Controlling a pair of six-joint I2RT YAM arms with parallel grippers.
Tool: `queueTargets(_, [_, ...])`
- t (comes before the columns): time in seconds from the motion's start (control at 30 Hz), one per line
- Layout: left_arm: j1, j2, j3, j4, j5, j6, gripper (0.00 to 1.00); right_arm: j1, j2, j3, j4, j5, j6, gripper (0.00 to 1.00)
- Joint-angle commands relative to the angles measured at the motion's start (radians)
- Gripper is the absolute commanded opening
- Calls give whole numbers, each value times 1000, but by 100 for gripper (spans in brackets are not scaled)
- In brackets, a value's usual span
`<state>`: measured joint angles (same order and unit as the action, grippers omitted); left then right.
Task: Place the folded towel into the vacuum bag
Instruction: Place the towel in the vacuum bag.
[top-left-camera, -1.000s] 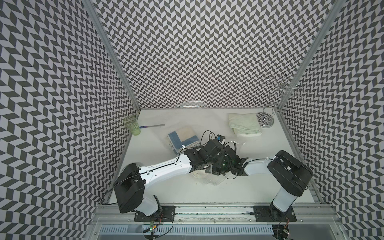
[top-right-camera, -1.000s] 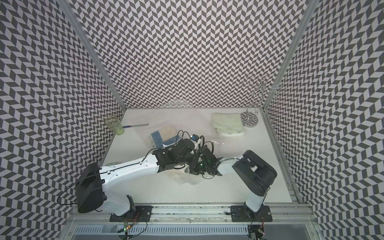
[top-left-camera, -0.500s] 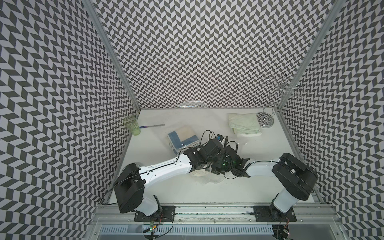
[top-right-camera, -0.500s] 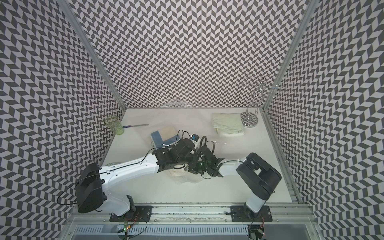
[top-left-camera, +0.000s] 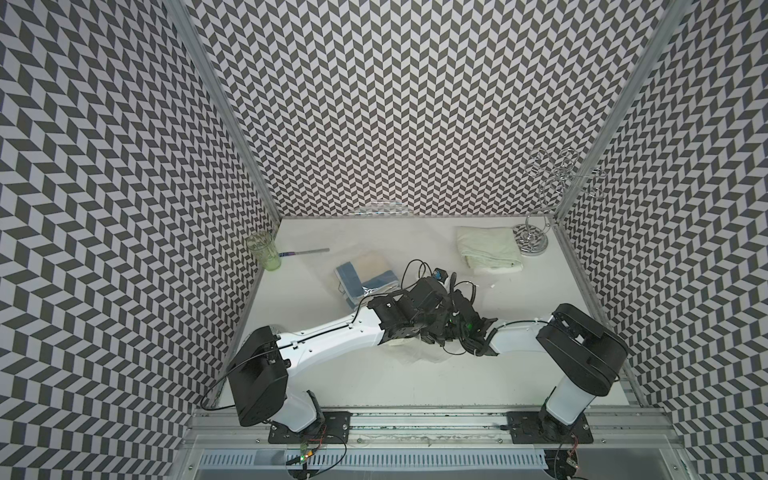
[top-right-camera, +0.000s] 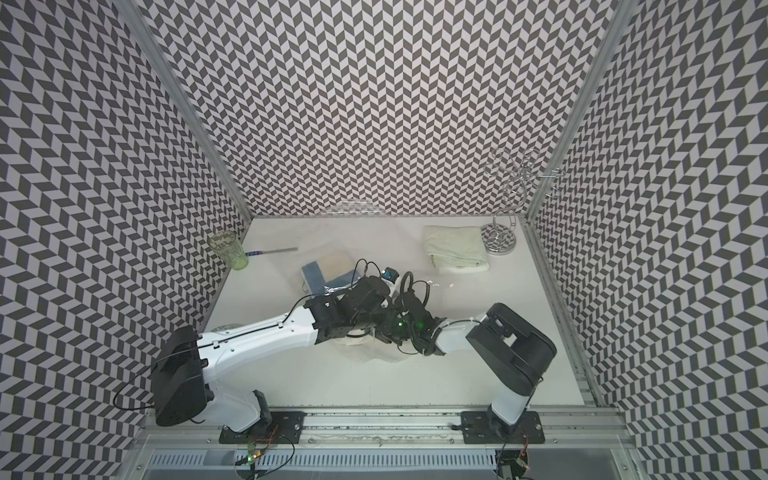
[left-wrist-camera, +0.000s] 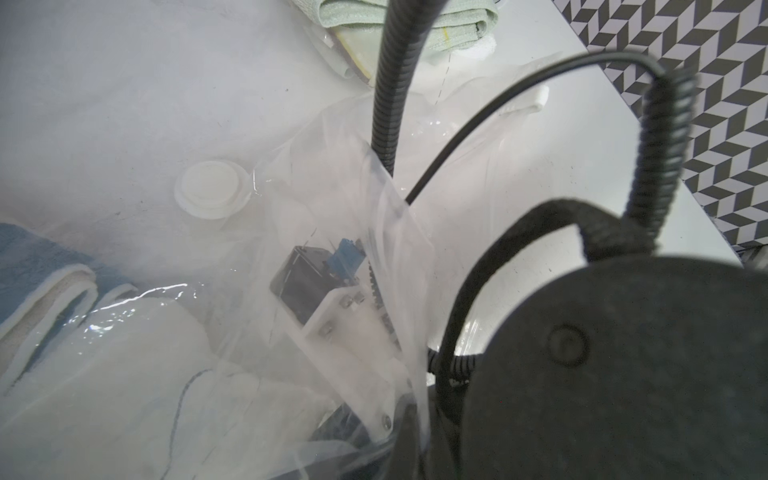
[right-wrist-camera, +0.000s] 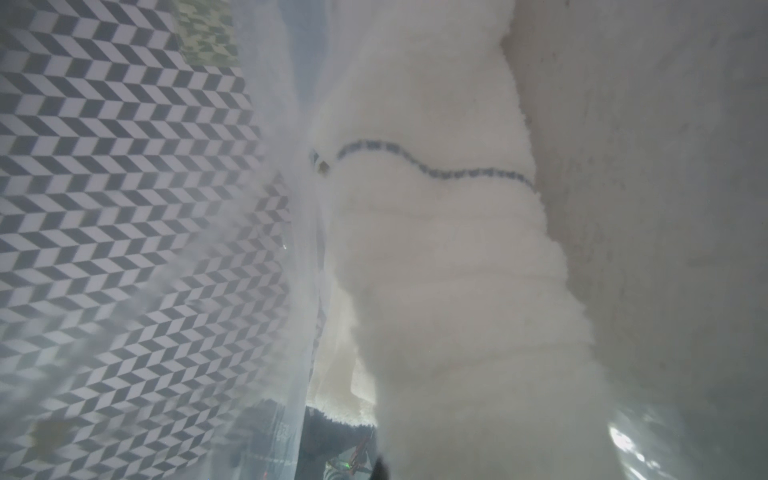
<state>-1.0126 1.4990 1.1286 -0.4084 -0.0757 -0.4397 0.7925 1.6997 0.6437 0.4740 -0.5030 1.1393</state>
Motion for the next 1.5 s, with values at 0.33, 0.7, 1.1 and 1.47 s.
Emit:
queueTargets(0.33, [-76, 0, 75, 48, 86, 3, 0, 25, -29, -32, 212, 47, 101, 9])
queueTargets(0.7, [-86, 2, 96, 37, 84, 3, 0, 27, 19, -6, 249, 58, 112, 9])
queueTargets(1.1, [-89, -9, 70, 23, 62, 3, 0, 28, 48, 5, 194, 58, 55, 21])
queueTargets(1.47, [-61, -37, 32, 29, 69, 13, 14, -5, -207, -162, -111, 18, -122, 64])
